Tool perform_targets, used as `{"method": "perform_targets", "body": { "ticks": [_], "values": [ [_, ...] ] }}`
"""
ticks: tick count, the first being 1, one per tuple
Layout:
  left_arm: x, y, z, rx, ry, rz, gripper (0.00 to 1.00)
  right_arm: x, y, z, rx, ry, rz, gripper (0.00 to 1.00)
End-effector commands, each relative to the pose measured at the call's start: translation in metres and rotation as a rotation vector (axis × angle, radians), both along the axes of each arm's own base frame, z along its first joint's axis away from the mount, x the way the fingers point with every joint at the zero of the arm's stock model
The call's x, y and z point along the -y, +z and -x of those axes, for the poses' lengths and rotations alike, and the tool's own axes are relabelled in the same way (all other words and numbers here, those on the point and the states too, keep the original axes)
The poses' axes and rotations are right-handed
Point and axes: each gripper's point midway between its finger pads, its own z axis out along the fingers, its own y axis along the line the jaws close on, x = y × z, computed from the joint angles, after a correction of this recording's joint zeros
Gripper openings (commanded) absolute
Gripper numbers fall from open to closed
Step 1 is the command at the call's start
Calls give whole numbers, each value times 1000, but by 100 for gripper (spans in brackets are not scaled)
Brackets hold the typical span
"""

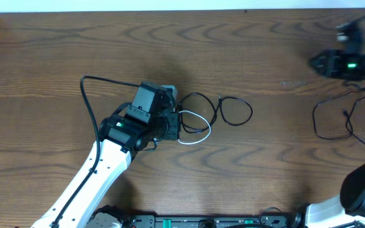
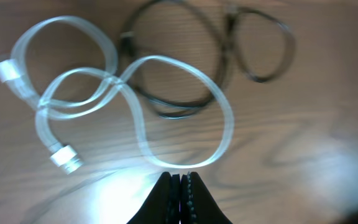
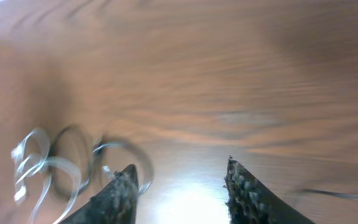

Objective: Untangle cables

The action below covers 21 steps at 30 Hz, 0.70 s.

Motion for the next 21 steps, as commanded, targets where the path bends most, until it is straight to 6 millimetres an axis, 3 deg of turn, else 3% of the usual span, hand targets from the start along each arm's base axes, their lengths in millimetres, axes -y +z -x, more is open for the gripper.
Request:
{"method": "perform_targets", "body": {
  "ticks": [1, 6, 9, 13, 17, 21],
  "values": [
    [-40, -9, -10, 8, 241, -154, 8, -60, -17, 14, -66, 137, -68, 45],
    [-76, -15, -2, -19, 445, -273, 9, -129, -57, 49, -202, 255, -93, 50],
    [-80, -16, 1, -30, 457, -288, 13, -168, -85, 73, -316, 235, -138, 62],
    [-86, -16, 0, -38, 474, -290, 17, -213, -115, 107, -423, 237, -165, 62],
    [-86, -17, 1, -43, 474, -290, 17, -247, -132, 131, -468, 243, -181, 59],
    [-85, -17, 1, -44, 473, -288, 17, -257, -148, 146, -526, 137, -122, 57]
  ]
}}
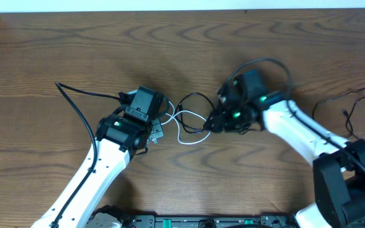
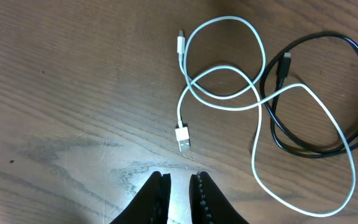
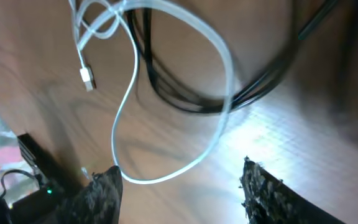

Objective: Untangle cables

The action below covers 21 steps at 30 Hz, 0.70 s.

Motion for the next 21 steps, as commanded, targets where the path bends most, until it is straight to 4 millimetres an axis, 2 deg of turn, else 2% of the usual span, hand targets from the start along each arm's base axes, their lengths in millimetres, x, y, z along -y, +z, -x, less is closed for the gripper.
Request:
{"method": "perform_targets", "body": {
  "ticks": [1, 8, 13, 21],
  "values": [
    [-6, -1, -1, 3, 23, -22, 17, -1, -15, 8, -92, -156, 92, 57],
    [-7, -1, 1, -6, 23, -27, 17, -7, -22, 9, -46, -222, 185, 57],
    [-6, -1, 1, -6, 23, -26, 17, -9, -29, 8, -2, -295, 251, 50],
    [-8, -2, 4, -19, 23, -32, 17, -29, -33, -2, 101, -335, 182, 38]
  ]
}}
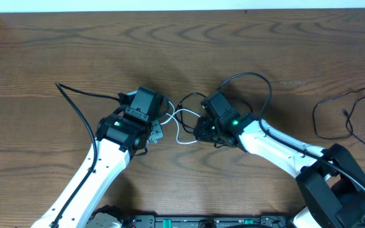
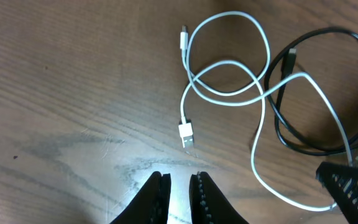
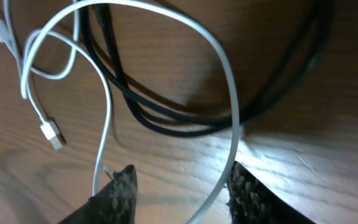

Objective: Untangle cables

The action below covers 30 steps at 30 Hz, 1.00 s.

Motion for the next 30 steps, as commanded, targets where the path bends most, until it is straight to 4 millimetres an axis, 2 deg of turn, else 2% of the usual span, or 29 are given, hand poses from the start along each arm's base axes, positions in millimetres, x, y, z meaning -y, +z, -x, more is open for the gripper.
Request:
{"method": "perform_targets", "body": {
  "ticks": [1, 7, 13, 18, 23, 30],
  "values": [
    [-6, -1, 1, -5, 20, -27, 17, 3, -3, -7, 31, -52, 19, 36],
    [-7, -2, 2, -10, 20, -29, 17, 3, -3, -9, 69, 13, 33, 16],
    [-7, -2, 2, -9, 20, -30, 17, 5, -8, 3, 37, 35, 62, 17],
    [-7, -2, 2, -10, 20, -29, 17, 7, -14, 13, -2, 17, 74, 14],
    [-7, -2, 2, -10, 20, -29, 17, 12, -24, 19, -35, -51, 60, 22],
    [-7, -2, 2, -10, 20, -29, 17, 12, -31, 21, -39, -85, 34, 22]
  ]
}}
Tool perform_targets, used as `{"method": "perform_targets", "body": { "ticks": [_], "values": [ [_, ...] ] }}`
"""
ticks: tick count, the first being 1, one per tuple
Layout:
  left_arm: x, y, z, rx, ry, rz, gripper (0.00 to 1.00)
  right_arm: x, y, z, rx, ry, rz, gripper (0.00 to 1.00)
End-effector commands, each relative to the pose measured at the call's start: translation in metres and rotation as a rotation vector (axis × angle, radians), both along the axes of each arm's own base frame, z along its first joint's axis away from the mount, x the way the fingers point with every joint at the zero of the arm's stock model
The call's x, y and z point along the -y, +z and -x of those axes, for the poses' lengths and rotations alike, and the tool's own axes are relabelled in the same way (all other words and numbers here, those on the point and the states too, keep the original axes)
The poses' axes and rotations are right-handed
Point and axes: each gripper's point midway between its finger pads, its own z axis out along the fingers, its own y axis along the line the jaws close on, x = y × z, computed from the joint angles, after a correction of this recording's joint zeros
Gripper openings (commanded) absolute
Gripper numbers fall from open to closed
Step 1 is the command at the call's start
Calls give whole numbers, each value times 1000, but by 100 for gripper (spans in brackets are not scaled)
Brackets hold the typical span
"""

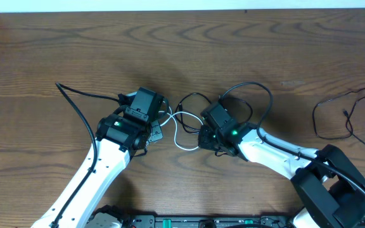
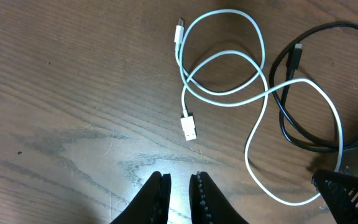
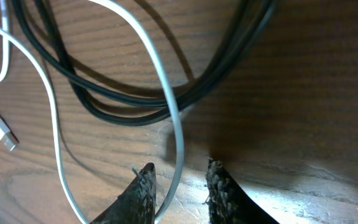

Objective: Untangle cables

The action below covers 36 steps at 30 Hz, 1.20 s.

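Note:
A white cable (image 2: 229,93) lies in loops on the wooden table, its USB plug (image 2: 189,129) pointing toward my left gripper (image 2: 178,186). That gripper hovers just short of the plug, its fingers a narrow gap apart and holding nothing. A black cable (image 2: 291,118) is coiled to the right, and the white one crosses over it. My right gripper (image 3: 179,186) is down at the white cable's big loop (image 3: 178,137), open, with that strand running between its fingers. In the overhead view both grippers flank the white cable (image 1: 181,132), with the black cable (image 1: 192,98) behind.
A second thin black cable (image 1: 341,120) lies loose at the table's right side. The right arm's own black lead (image 1: 258,95) arches over the tangle, and the left arm's lead (image 1: 81,107) trails left. Bare wood (image 1: 170,38) stretches behind.
My right gripper has come closer to the table and its fingers have narrowed, so the white loop now runs between them. The white loop has shifted slightly. The left gripper has barely moved.
At first my left gripper was shut right over the tangle and the right arm was off at the far right. Then the left sat back beside the USB plug, slightly open, with the right over the cables. The right then came nearer, and now straddles the white loop.

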Motion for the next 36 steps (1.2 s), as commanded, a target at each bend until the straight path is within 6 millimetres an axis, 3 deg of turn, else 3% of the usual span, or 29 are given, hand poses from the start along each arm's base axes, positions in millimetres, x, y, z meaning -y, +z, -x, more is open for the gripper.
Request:
{"method": "perform_targets", "body": {
  "ticks": [1, 6, 12, 15, 18, 24, 27, 29, 33, 36],
  "values": [
    [-6, -1, -1, 2, 20, -24, 16, 0, -4, 1, -7, -34, -7, 20],
    [-6, -1, 0, -2, 20, -26, 17, -7, 1, -7, 31, -32, -40, 1],
    [-6, -1, 1, -5, 20, -27, 17, -16, 18, -26, 201, 143, -48, 1],
    [-6, -1, 1, -5, 20, -28, 17, -12, 41, -44, 321, 230, -38, 1],
    [-6, -1, 1, -6, 20, -28, 17, 2, 84, -71, 465, 250, -44, 1],
    [-6, -1, 1, -5, 20, -28, 17, 75, 205, -130, 826, 86, -27, 1],
    [-6, -1, 1, -5, 20, -27, 17, 122, 264, -143, 997, -39, -5, 1],
    [-6, -1, 1, -5, 20, -27, 17, 165, 301, -145, 1103, -162, 40, 1],
    [-6, -1, 1, -5, 20, -27, 17, 245, 337, -139, 1197, -398, 178, 1],
    [-6, -1, 1, -5, 20, -27, 17, 294, 335, -134, 1176, -527, 278, 1]
  ]
}}
